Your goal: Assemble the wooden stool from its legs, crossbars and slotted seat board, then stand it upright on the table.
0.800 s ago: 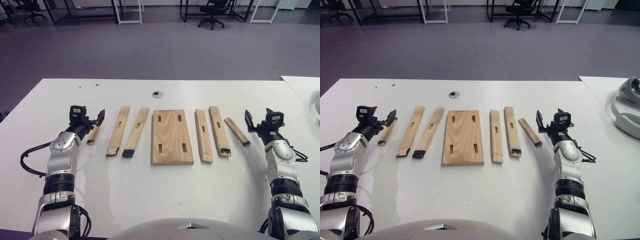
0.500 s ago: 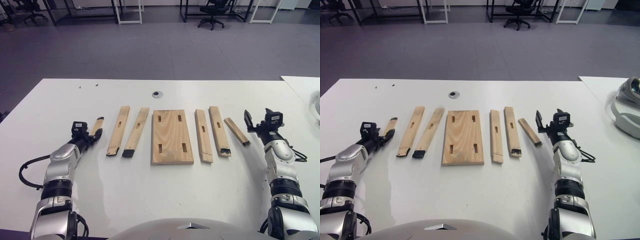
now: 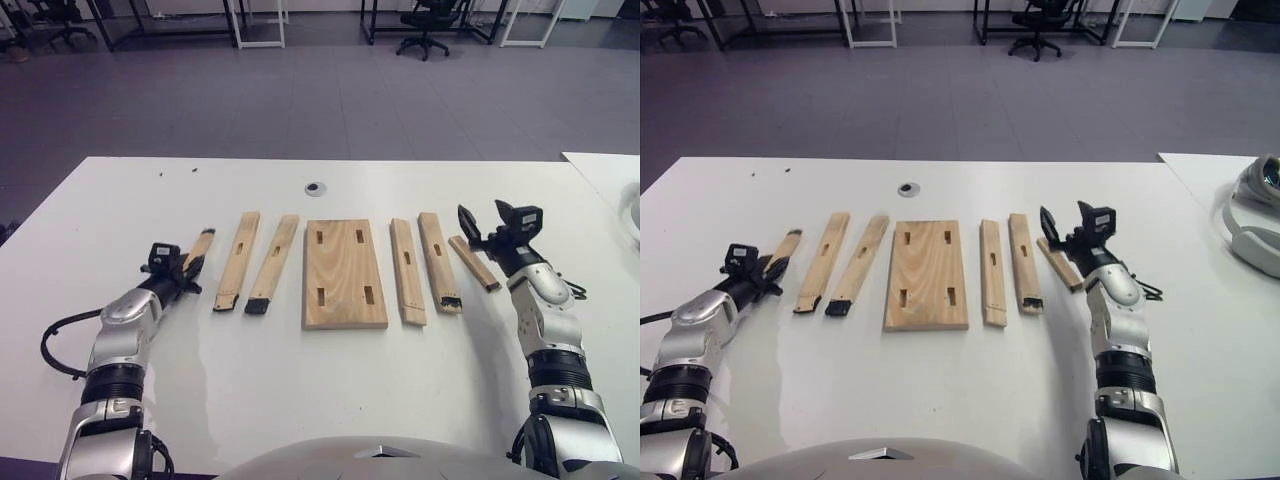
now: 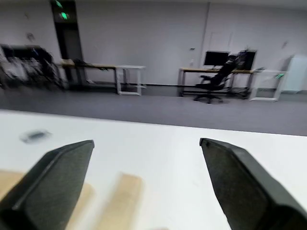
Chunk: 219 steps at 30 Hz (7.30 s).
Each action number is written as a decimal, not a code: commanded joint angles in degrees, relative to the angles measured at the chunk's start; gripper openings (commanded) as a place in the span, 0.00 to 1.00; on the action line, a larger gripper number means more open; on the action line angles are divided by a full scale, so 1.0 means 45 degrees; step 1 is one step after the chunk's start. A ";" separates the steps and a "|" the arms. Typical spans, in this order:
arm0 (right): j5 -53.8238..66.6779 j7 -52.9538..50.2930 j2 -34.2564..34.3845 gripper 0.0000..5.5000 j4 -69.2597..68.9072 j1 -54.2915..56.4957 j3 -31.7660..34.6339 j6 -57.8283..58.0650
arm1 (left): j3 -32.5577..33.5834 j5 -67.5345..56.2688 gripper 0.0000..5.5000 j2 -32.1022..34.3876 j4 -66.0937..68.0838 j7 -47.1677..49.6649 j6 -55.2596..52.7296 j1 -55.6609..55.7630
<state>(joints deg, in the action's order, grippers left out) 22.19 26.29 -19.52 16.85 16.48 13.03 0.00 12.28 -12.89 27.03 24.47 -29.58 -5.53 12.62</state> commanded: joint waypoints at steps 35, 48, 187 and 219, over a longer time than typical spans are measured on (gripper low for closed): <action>0.8497 -0.4006 0.3868 0.07 -0.5681 0.1212 0.1072 0.7739 | -0.5270 0.0810 0.36 -0.2716 -0.6437 -0.1341 -0.0180 0.2211; 0.4257 -0.3496 0.4104 0.07 -0.3525 -0.1580 0.1271 0.3708 | -0.3709 0.0310 0.52 -0.4294 -0.7182 0.1928 -0.1496 -0.0660; -0.3532 0.1771 -0.1725 0.68 -0.4425 -0.3201 -0.4870 0.3682 | -0.0323 -0.9163 0.18 -0.6885 -1.6185 1.0231 -0.4348 -0.6419; -0.5083 0.0869 -0.0215 0.68 -0.4893 -0.3885 -0.6674 0.3064 | -0.1863 -0.4903 0.18 -0.3235 -1.4806 0.9094 -0.6053 -0.4927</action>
<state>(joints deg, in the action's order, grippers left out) -0.47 30.23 -20.80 -4.95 -0.57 -16.85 13.37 4.51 -38.48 10.71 -43.22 11.40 -30.82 -8.15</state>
